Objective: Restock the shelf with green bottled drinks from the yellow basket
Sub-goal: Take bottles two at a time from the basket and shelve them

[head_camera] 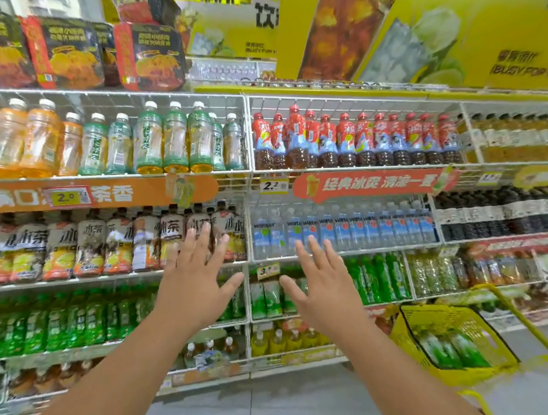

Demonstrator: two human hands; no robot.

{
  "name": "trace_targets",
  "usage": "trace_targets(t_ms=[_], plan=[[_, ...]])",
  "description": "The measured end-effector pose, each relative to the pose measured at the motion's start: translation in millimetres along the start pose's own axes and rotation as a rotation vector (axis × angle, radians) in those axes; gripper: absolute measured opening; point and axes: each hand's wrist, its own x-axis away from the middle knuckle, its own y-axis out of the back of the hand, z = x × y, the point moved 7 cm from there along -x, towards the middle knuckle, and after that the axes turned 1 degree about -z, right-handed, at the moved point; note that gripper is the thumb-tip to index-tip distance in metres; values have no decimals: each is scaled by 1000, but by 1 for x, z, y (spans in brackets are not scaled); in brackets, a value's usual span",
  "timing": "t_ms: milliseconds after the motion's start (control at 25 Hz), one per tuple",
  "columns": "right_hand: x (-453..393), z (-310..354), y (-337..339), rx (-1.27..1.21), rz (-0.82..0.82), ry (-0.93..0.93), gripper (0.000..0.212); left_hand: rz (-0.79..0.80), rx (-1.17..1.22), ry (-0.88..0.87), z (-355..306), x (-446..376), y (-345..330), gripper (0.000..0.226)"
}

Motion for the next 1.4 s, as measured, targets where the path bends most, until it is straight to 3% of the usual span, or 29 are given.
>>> trace_targets(t_ms=[240,440,640,1120,1400], plan=[[64,-12,7,58,-17,-71,81,-1,41,-120,-34,39,2,78],[107,-69,24,80,-66,-139,78,-22,27,-212,-98,47,1,80],[145,-162,48,82,-125,-209,79,-61,53,-324,-209,44,-8,81],[221,-460,102,76,-192,-271,82,-123,82,-410,-535,19,-41,86],[204,-602,102,40,-219,-373,85,-105,104,-501,-660,-44,-90,80]])
